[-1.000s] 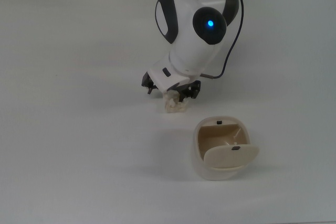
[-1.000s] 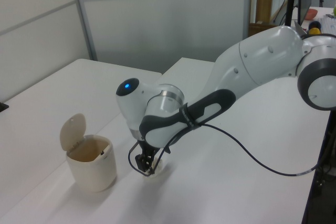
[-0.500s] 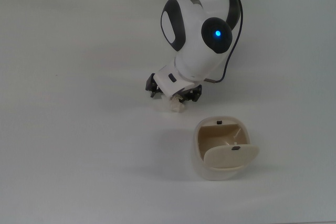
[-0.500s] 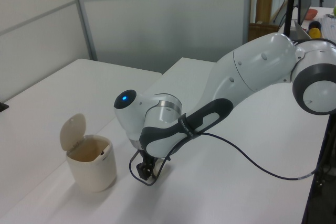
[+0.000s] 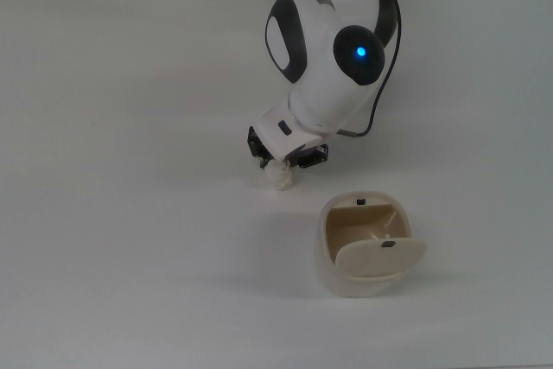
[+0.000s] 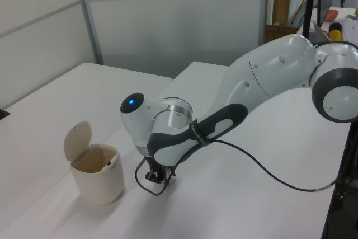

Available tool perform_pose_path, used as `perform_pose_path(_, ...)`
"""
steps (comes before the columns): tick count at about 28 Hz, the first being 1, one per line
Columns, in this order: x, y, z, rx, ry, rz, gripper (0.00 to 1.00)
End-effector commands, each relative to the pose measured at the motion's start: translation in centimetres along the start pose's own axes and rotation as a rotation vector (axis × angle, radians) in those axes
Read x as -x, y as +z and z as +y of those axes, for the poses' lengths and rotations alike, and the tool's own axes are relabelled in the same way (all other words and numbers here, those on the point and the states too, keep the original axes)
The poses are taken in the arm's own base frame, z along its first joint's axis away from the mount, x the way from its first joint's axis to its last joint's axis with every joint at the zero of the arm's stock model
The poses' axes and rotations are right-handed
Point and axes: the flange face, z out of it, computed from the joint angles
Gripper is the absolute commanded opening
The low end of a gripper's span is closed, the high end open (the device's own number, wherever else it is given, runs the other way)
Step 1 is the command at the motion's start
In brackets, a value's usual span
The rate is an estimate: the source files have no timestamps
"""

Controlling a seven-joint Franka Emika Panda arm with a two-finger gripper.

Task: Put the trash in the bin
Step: 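Lift the paper ball and carry it over the cream bin opening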

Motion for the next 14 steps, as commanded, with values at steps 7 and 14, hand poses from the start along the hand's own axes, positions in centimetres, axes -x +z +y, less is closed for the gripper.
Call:
perform_pose_path(7,-0.4,-5.1,1.5,-0.043,0.051,0.069,0.00)
perform_pose_path(14,-0.9,-10.8,2.4,-0.106,0.089,0.141,0.00)
